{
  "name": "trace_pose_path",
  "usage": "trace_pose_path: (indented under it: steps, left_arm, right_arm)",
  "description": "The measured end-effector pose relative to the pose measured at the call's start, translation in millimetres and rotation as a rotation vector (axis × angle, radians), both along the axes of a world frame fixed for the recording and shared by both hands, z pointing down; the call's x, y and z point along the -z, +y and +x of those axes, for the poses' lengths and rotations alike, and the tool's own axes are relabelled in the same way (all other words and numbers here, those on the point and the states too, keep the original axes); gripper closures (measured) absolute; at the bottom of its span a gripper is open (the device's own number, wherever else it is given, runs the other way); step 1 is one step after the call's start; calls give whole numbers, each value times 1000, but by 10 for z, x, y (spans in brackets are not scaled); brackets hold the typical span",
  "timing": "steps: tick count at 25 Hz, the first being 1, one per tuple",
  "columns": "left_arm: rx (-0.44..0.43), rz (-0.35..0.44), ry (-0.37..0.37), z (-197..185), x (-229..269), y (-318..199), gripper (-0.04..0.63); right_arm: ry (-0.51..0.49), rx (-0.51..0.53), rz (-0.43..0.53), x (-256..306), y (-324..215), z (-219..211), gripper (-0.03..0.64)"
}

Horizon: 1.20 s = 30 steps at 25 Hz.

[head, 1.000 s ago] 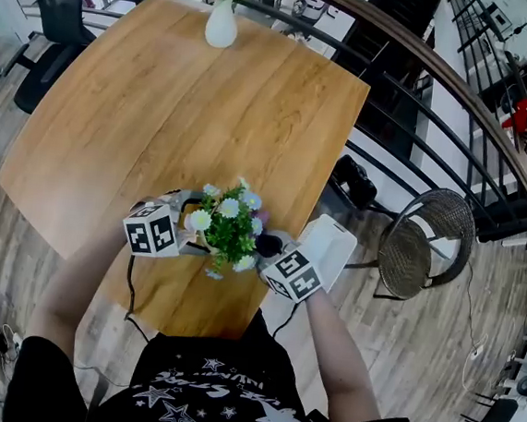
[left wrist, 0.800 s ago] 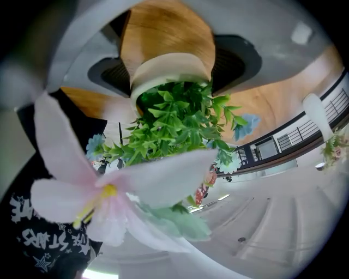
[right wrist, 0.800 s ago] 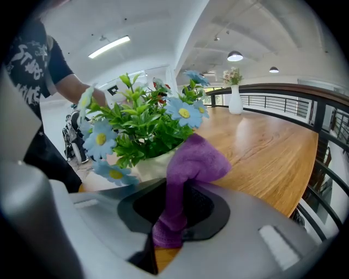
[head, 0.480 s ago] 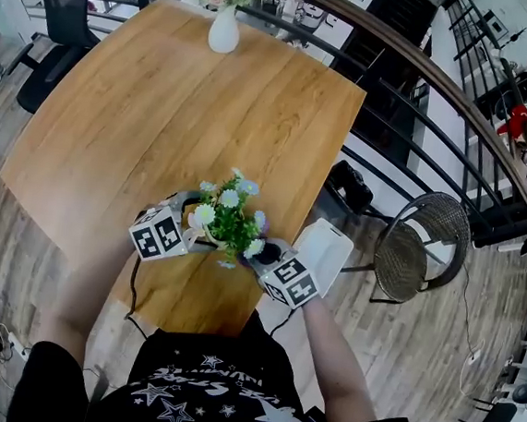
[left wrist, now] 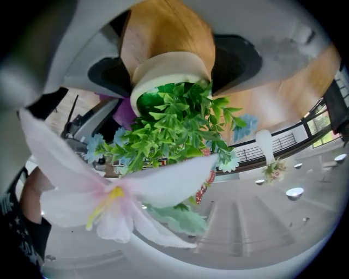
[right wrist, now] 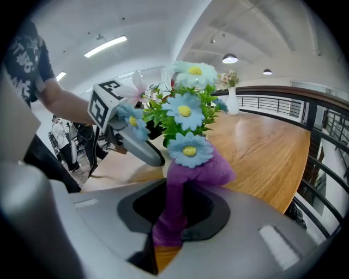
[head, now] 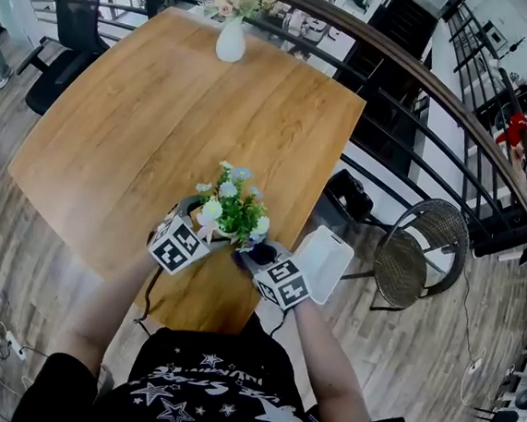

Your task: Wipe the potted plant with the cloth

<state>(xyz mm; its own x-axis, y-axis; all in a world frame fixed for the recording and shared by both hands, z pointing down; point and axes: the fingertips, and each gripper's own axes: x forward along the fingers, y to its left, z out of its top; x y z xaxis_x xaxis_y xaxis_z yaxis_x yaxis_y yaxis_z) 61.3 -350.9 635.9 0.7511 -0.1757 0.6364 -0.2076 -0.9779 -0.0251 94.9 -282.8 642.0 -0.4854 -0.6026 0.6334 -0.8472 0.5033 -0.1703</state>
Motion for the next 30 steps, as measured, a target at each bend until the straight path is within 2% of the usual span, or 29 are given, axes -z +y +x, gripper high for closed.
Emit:
trace_pose_path:
  steps: [7,14,19,24,30]
  left_arm:
    - [268,-9,19,0,-23,-57,110]
    - [365,-15,14,-27,-15,-2,110]
    - [384,-13,9,-81,-21,55,110]
    - [313,27,-39,-142,-50,228,110]
    - [264,13,-52,-185,-49,463,110]
  right_arm:
    - [-5,34,10,58,-8,-145,537]
    - [16,56,9,70,31,-150,537]
    - [24,64,8,53,48,-157,537]
    - [25,29,8,53,59,-82,535]
    - [40,-3,7,37,22,71,535]
